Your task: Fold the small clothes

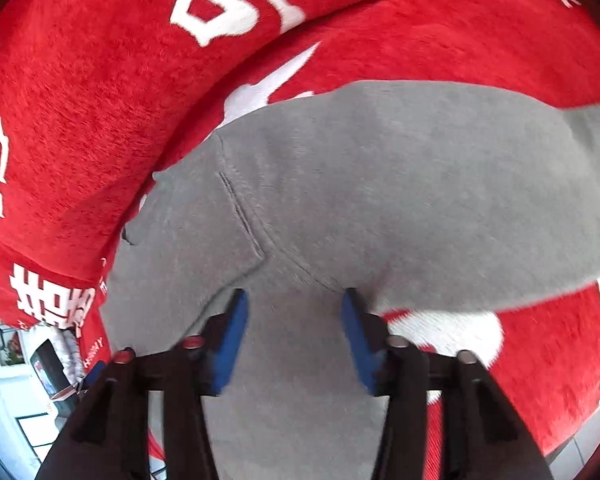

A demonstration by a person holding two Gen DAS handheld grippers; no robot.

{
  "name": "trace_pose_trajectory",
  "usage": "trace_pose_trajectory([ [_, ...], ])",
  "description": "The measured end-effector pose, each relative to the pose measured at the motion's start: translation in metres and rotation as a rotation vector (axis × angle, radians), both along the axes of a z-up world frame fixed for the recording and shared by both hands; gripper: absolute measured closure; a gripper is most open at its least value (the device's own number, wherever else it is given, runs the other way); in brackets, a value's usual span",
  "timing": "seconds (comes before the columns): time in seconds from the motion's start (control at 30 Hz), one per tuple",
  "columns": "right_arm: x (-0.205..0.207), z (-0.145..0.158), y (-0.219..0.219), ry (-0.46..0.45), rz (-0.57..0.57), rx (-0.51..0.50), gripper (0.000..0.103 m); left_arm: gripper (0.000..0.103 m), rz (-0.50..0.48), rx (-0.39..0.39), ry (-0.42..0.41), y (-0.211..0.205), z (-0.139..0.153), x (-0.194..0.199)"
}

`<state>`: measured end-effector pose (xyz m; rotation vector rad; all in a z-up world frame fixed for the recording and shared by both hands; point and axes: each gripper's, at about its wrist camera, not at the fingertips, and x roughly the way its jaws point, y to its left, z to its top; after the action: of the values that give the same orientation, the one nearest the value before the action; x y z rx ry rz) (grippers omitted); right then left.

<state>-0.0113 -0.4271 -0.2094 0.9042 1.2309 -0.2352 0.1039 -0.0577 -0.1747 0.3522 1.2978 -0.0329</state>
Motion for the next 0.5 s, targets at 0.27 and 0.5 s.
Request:
trace_pose_trajectory([
  [0.27, -0.030, -0.001, -0.009, 0.023, -0.025, 0.046, 0.040, 0.000, -0.077, -0.089, 0.046, -0.057, 0.014, -0.022],
  [0.5, -0.059, -0.006, -0.025, 0.031, -0.081, 0.084, 0.027, 0.000, -0.146, -0.154, 0.092, -0.100, 0.016, -0.041],
])
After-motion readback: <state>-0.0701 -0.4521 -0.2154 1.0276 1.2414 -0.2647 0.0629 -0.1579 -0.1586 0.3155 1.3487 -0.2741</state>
